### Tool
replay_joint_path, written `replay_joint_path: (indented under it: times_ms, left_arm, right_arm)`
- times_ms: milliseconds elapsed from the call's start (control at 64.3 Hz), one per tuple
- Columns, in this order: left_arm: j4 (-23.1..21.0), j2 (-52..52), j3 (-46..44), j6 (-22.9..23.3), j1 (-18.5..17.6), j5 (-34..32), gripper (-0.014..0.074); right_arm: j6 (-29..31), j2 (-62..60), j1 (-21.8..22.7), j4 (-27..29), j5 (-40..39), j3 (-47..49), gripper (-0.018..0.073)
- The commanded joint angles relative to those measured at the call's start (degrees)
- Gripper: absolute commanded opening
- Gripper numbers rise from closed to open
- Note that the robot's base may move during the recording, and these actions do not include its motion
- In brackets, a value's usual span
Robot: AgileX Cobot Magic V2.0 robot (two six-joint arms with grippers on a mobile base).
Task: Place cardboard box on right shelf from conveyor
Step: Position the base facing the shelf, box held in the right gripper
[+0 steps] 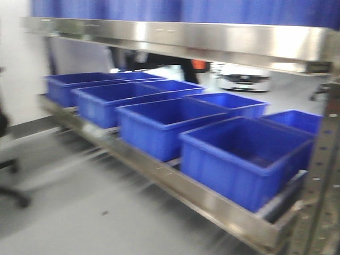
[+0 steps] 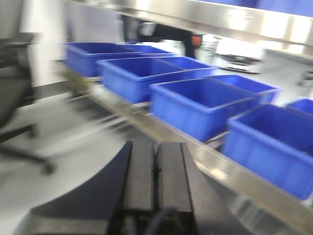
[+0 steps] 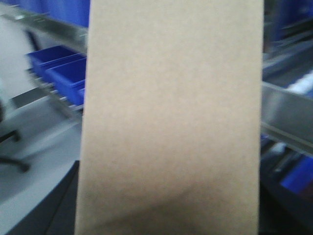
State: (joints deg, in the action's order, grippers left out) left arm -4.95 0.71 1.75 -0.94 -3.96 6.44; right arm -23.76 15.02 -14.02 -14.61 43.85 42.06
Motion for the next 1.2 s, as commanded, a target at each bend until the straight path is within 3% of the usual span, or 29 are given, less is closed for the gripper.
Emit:
replay_joint_path:
  times_ms: [0,1042,1182]
  left_arm:
    - [-0.3,0.8,-0.2,0.3,0.0,-4.8,-0.0119]
    - [-0.3,0.7,-0.2,0.3,0.0,-4.8,-0.0119]
    - [-0.3,0.7,-0.2,0.3,1.2,-4.8,-0.0119]
  right_arm:
    - [0.5,0.7,0.2,-1.2,-5.7,1.6,0.0161]
    - [0.5,0.7,0.2,-1.2,-5.7,1.6,0.0161]
    - [0.5,0.7,0.2,-1.2,-5.7,1.6,0.0161]
